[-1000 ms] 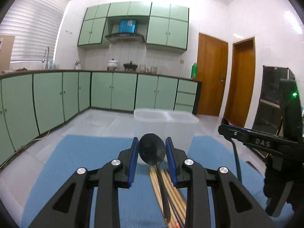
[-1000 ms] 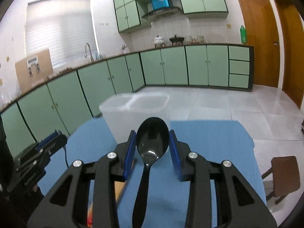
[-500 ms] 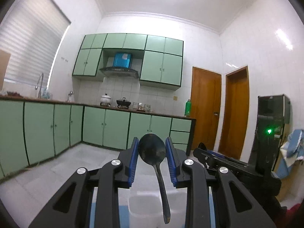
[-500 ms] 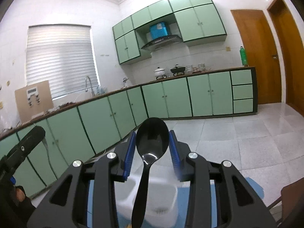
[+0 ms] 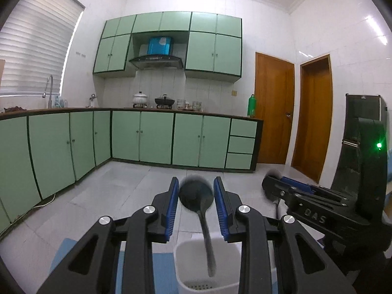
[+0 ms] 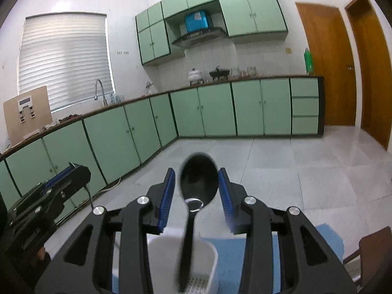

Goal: Organize utensils
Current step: 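Lift both spoons and drop them into the white utensil holder, then move both tools back over the chopstick bundle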

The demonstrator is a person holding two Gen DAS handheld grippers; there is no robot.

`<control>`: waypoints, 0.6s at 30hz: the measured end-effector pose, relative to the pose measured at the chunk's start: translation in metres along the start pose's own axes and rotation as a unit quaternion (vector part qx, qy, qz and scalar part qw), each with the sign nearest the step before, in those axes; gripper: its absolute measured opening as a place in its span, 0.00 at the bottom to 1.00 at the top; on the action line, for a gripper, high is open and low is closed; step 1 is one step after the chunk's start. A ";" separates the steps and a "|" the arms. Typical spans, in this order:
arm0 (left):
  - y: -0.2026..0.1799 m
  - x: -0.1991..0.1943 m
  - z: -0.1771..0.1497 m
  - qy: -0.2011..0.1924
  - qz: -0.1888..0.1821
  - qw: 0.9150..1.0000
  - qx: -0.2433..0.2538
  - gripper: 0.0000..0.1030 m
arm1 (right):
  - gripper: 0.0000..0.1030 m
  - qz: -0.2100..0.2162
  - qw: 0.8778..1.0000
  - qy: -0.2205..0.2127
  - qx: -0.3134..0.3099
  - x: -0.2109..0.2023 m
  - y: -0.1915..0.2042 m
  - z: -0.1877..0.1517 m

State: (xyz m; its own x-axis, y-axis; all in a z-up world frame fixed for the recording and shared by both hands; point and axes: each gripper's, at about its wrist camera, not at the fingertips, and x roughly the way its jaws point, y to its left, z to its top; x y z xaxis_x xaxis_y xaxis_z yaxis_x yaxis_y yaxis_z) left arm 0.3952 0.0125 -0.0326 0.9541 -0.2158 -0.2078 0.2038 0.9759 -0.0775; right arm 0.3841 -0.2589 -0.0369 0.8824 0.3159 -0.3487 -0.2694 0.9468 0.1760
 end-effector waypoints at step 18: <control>-0.005 -0.134 -0.084 0.179 0.017 0.983 -0.033 0.59 | 0.75 0.015 0.990 0.136 0.014 -0.138 0.027 -0.101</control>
State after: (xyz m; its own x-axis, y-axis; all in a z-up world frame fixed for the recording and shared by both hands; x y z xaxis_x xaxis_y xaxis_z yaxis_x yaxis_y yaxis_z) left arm 0.2473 0.0336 -0.0865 0.8190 -0.1918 -0.5408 0.1469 0.9812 -0.1255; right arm 0.2157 -0.2705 -0.0770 0.7364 0.3520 -0.5778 -0.2796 0.9360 0.2139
